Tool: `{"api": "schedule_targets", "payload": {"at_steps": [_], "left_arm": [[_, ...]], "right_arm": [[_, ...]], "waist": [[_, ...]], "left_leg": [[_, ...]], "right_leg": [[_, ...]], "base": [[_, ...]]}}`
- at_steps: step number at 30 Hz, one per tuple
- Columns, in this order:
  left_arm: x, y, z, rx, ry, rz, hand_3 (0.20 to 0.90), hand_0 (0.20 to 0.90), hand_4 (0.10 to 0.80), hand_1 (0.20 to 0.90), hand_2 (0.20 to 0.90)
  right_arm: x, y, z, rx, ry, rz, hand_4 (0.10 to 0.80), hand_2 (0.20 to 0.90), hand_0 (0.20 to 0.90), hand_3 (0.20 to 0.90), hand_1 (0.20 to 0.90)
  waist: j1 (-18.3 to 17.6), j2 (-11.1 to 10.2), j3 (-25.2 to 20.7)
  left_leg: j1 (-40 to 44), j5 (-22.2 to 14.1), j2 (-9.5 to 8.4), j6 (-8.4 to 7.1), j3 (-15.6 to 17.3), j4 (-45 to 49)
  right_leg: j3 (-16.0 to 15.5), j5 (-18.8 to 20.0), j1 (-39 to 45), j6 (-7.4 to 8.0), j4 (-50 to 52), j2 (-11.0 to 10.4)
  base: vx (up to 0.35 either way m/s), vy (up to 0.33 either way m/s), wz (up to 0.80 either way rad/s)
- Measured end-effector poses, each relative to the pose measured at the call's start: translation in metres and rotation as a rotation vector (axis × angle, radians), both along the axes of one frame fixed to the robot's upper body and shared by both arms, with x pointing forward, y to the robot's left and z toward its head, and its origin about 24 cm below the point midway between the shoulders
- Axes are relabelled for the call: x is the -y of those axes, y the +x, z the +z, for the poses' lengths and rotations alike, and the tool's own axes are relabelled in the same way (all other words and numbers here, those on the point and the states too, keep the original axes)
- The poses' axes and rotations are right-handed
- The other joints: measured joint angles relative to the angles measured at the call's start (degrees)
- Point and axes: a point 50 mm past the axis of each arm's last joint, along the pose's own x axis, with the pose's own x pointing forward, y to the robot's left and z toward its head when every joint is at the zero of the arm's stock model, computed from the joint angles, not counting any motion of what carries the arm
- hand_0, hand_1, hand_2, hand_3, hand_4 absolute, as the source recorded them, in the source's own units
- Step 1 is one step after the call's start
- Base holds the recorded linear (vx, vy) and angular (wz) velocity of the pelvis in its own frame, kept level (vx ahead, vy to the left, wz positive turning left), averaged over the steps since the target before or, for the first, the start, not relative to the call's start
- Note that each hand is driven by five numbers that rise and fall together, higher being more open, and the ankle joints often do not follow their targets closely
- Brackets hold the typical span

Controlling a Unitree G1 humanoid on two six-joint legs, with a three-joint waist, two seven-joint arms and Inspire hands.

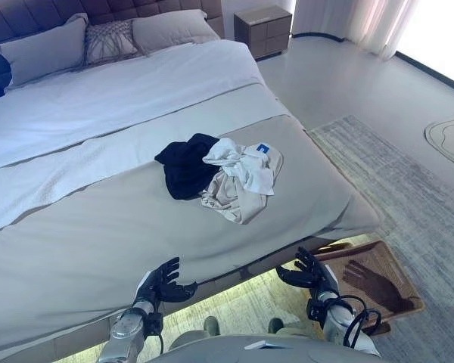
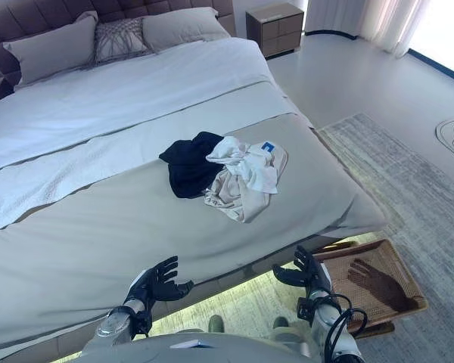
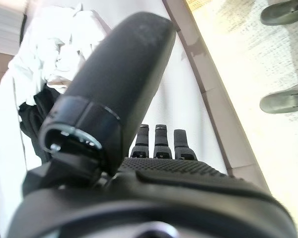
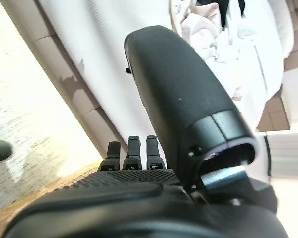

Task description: Pick up the clothes from the bed and place them into the basket

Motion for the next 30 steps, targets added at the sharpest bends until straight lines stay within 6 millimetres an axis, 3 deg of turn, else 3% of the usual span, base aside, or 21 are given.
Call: {"api": "schedule_targets", "payload": {"at_steps": [3, 6, 8, 9, 11, 12, 14, 15, 16, 18, 19, 20, 22, 24, 25, 27, 30], "left_arm": [[0.000, 0.002, 0.001, 0.005, -0.002, -0.003, 0.900, 0.900, 0.800, 0.900, 0.900], [0.002, 0.011, 0.003, 0.023, -0.009, -0.015, 0.900, 0.900, 0.800, 0.900, 0.900], [0.003, 0.020, 0.004, 0.035, -0.017, -0.028, 0.900, 0.900, 0.800, 0.900, 0.900], [0.004, 0.022, 0.005, 0.040, -0.024, -0.038, 0.900, 0.900, 0.800, 0.900, 0.900], [0.005, 0.023, 0.005, 0.042, -0.027, -0.051, 0.900, 0.900, 0.800, 0.900, 0.900], [0.005, 0.023, 0.005, 0.039, -0.015, -0.057, 0.900, 0.900, 0.800, 0.900, 0.900], [0.005, 0.019, 0.003, 0.026, -0.018, -0.055, 0.900, 0.900, 0.800, 0.900, 0.900], [0.003, 0.025, 0.006, 0.031, -0.009, -0.058, 0.900, 0.900, 0.800, 0.900, 0.900], [0.001, 0.026, 0.006, 0.029, -0.006, -0.059, 0.900, 0.900, 0.800, 0.900, 0.900], [-0.008, 0.031, 0.011, 0.042, 0.020, -0.077, 0.900, 0.900, 0.800, 0.900, 0.900], [-0.013, 0.031, 0.012, 0.039, 0.031, -0.079, 0.900, 0.900, 0.800, 0.900, 0.900], [-0.020, 0.030, 0.013, 0.031, 0.053, -0.080, 0.900, 0.900, 0.800, 0.900, 0.900], [-0.031, 0.036, 0.019, 0.032, 0.085, -0.084, 0.900, 0.900, 0.800, 0.900, 0.900], [-0.035, 0.040, 0.021, 0.032, 0.097, -0.094, 0.900, 0.900, 0.800, 0.900, 0.900], [-0.038, 0.038, 0.021, 0.023, 0.101, -0.092, 0.900, 0.900, 0.800, 0.900, 0.900], [-0.038, 0.034, 0.021, 0.017, 0.092, -0.100, 0.900, 0.900, 0.800, 0.900, 0.900], [-0.035, 0.026, 0.019, 0.008, 0.064, -0.140, 0.900, 0.900, 0.800, 0.900, 0.900]], "right_arm": [[0.003, 0.003, 0.002, 0.008, -0.009, 0.005, 0.800, 0.900, 0.900, 0.900, 0.900], [0.006, 0.006, 0.004, 0.023, -0.014, -0.001, 0.800, 0.900, 0.900, 0.900, 0.900], [0.007, 0.006, 0.005, 0.037, -0.018, -0.008, 0.800, 0.900, 0.900, 0.900, 0.900], [0.009, 0.007, 0.006, 0.045, -0.027, -0.011, 0.800, 0.900, 0.900, 0.900, 0.900], [0.014, 0.008, 0.008, 0.052, -0.056, -0.024, 0.800, 0.900, 0.900, 0.900, 0.900], [0.015, 0.010, 0.009, 0.056, -0.073, -0.029, 0.800, 0.900, 0.900, 0.900, 0.900], [0.022, 0.018, 0.015, 0.079, -0.120, -0.033, 0.800, 0.900, 0.900, 0.900, 0.900], [0.023, 0.021, 0.017, 0.089, -0.145, -0.047, 0.800, 0.900, 0.900, 0.900, 0.900], [0.024, 0.024, 0.020, 0.101, -0.159, -0.043, 0.800, 0.900, 0.900, 0.900, 0.900], [0.023, 0.025, 0.022, 0.109, -0.210, -0.014, 0.800, 0.900, 0.900, 0.900, 0.900], [0.022, 0.024, 0.023, 0.113, -0.216, -0.006, 0.800, 0.900, 0.900, 0.900, 0.900], [0.021, 0.026, 0.025, 0.126, -0.231, -0.002, 0.800, 0.900, 0.900, 0.900, 0.900], [0.023, 0.038, 0.034, 0.171, -0.275, -0.017, 0.800, 0.900, 0.900, 0.900, 0.900], [0.028, 0.052, 0.043, 0.206, -0.304, -0.024, 0.800, 0.900, 0.900, 0.900, 0.900], [0.034, 0.059, 0.050, 0.226, -0.328, -0.027, 0.800, 0.900, 0.900, 0.900, 0.900], [0.054, 0.073, 0.067, 0.266, -0.396, -0.019, 0.800, 0.900, 0.900, 0.900, 0.900], [0.087, 0.099, 0.107, 0.355, -0.507, -0.053, 0.800, 0.900, 0.900, 0.900, 0.900]], "waist": [[0.13, -0.18, 0.62], [0.70, -1.01, 1.42], [0.73, -2.27, 2.18], [0.76, -2.67, 2.45], [0.12, -2.42, 2.39], [0.17, -2.36, 2.41], [-0.24, -0.38, 2.01], [-0.88, -0.47, 3.09], [-0.63, -0.55, 3.68], [-0.48, -1.47, 4.82], [-0.60, -1.61, 4.78], [-0.35, -1.67, 4.92], [-0.08, -2.61, 5.02], [-0.53, -2.20, 5.28], [0.16, -2.48, 5.38], [1.53, -2.45, 5.48], [3.57, -1.03, 5.00]], "left_leg": [[-0.99, 0.05, -0.15, -0.08, 0.00, 1.94], [-4.09, 1.82, -1.03, -2.82, 0.25, 6.69], [-6.78, 3.39, -2.15, -4.83, 2.69, 10.12], [-7.64, 2.55, -2.13, -3.71, 5.99, 10.72], [-7.59, -0.21, -0.50, 0.21, 11.15, 10.73], [-6.93, -0.87, -0.23, 0.92, 11.32, 10.56], [-3.72, -2.66, 0.52, 1.78, 9.09, 6.78], [-2.07, -3.24, -0.43, 2.73, 9.28, 4.05], [-1.71, -2.88, -0.07, 3.33, 9.05, 3.31], [-0.59, -2.45, -0.64, 3.65, 8.85, 2.45], [-0.63, -2.40, -0.66, 3.59, 8.56, 2.43], [-1.00, -1.98, -0.80, 2.91, 7.87, 2.45], [-2.30, -1.68, -1.72, 2.78, 5.96, 2.60], [-2.90, -1.60, -1.70, 2.67, 4.46, 2.82], [-2.32, -1.51, -2.15, 2.60, 3.72, 2.83], [-0.90, -2.10, -2.34, 1.95, 2.59, 2.75], [-1.39, -2.41, -0.25, 1.26, 1.43, 2.87]], "right_leg": [[-0.08, -0.20, -0.01, -0.27, 0.08, -0.17], [-0.92, -0.22, -0.17, -0.29, 0.34, -1.33], [-1.99, -0.21, 0.03, -0.33, 0.18, -3.15], [-2.67, -0.24, 0.16, -0.43, 0.22, -3.76], [-3.76, -0.69, -0.53, -1.42, 1.19, -3.96], [-3.73, -1.29, -1.27, -1.44, 2.54, -4.05], [-3.03, -2.47, -3.67, 0.39, 7.01, -2.98], [-3.47, -3.38, -5.82, 1.30, 13.34, -4.09], [-3.53, -4.09, -7.79, 2.28, 17.83, -4.91], [-2.83, -4.79, -15.53, 2.99, 32.72, -8.17], [-2.40, -4.78, -16.17, 3.02, 32.91, -8.11], [-1.44, -4.78, -16.67, 3.02, 29.95, -7.94], [-0.89, -4.44, -15.55, 3.05, 19.65, -8.40], [0.10, -4.32, -13.22, 2.93, 12.56, -7.58], [-0.24, -3.82, -10.71, 2.56, 9.33, -7.87], [-1.70, 2.21, -7.04, 3.23, 6.00, -7.96], [-3.55, 4.08, -5.84, 2.90, 4.08, -5.77]], "base": [[-0.003, -0.049, 0.04], [0.006, -0.012, 0.16], [0.021, 0.109, 0.31], [0.034, 0.145, 0.39], [0.074, 0.186, 0.30], [0.103, 0.216, 0.05], [0.079, 0.160, -0.05], [0.053, 0.066, 0.06], [0.051, -0.036, 0.13], [0.074, -0.174, 0.08], [0.036, -0.240, 0.16], [0.024, -0.310, 0.30], [0.078, -0.256, 0.35], [0.108, -0.158, 0.44], [0.119, -0.161, 0.56], [0.085, -0.111, 0.43], [0.012, -0.055, 0.26]]}}
